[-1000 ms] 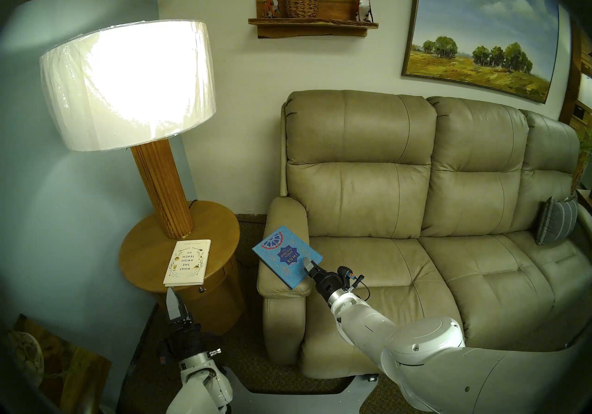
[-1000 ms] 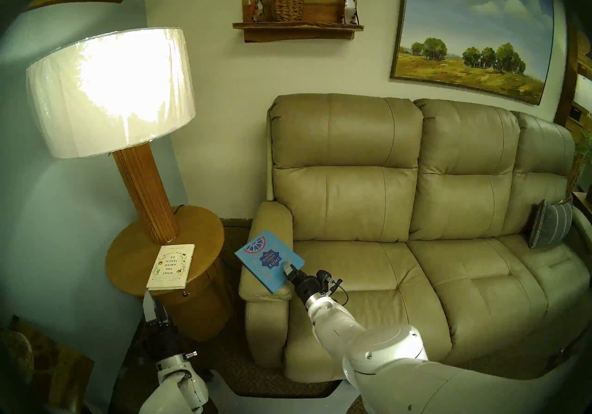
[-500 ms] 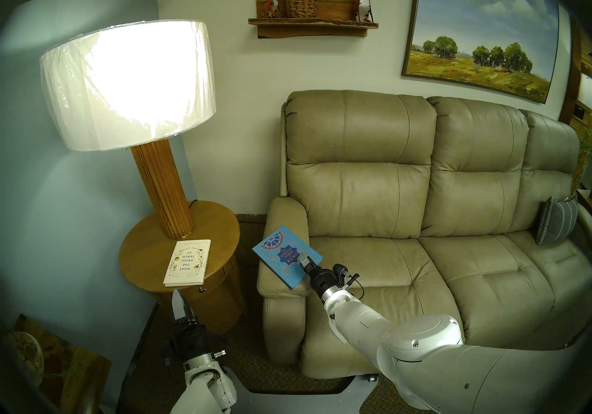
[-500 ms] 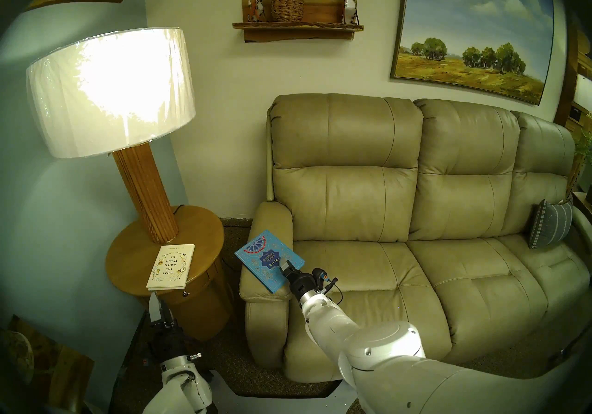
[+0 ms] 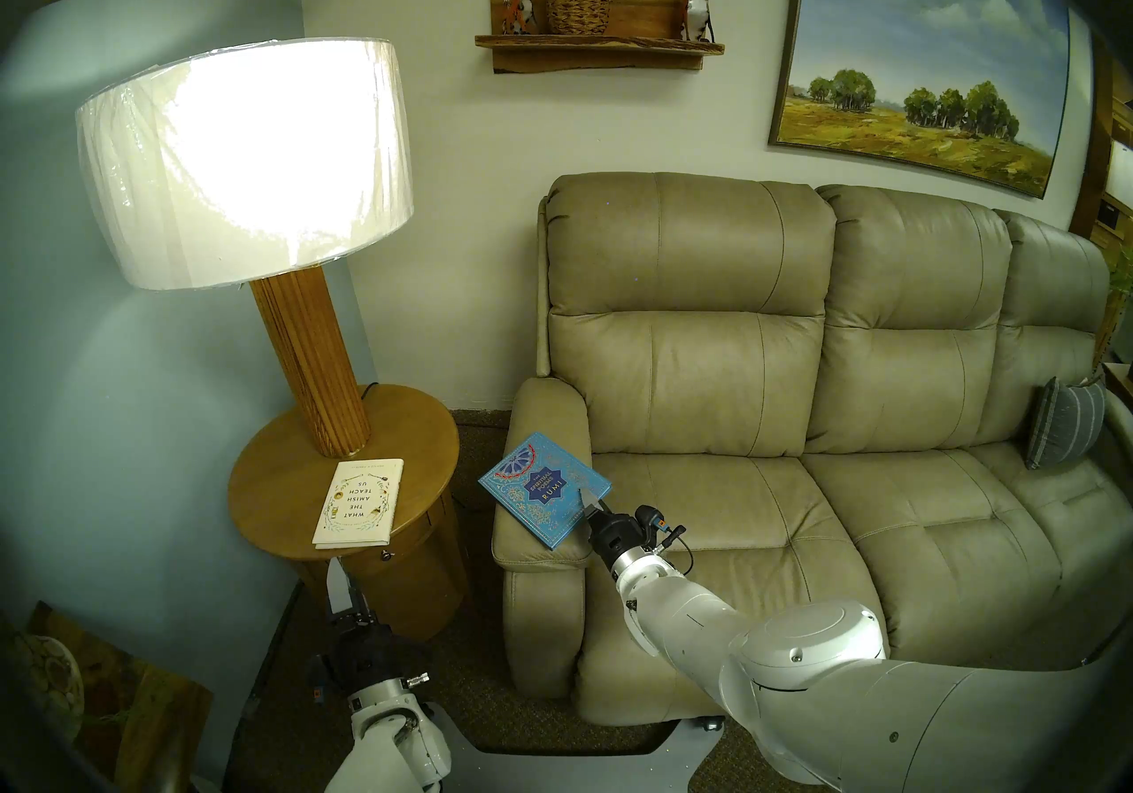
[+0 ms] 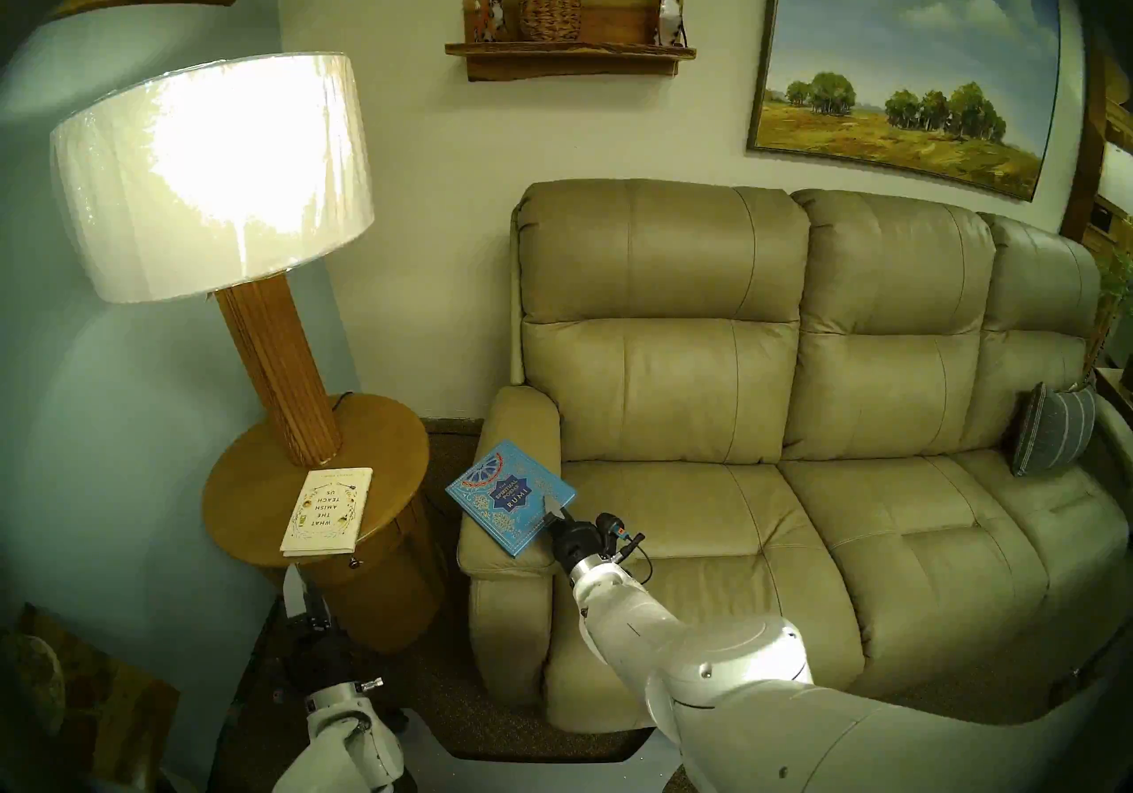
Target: Move books from sofa to side table
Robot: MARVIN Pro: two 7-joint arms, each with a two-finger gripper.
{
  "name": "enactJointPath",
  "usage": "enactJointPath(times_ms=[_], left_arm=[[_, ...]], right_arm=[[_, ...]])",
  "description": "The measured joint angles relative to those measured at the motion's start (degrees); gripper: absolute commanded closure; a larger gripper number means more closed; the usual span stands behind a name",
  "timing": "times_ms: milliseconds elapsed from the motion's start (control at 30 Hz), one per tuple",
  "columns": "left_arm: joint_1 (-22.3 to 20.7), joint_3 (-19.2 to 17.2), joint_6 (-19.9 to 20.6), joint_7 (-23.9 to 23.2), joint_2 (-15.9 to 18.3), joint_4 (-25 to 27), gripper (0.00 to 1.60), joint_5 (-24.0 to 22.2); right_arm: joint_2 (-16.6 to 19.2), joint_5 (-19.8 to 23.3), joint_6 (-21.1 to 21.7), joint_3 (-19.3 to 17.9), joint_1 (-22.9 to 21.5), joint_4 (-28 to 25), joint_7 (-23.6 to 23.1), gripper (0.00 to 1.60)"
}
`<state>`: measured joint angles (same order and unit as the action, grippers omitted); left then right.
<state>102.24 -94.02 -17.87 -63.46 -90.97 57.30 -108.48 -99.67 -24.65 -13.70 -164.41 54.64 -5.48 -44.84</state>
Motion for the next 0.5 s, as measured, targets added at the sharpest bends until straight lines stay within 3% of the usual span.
enactJointPath(times_ms=[500], left_arm=[[2.77, 1.17, 2.62, -0.04, -0.44, 4.31, 0.00, -0.16]], right_arm=[[1.15, 3.34, 5.71, -0.62, 1.07, -0.37, -11.07, 1.60]])
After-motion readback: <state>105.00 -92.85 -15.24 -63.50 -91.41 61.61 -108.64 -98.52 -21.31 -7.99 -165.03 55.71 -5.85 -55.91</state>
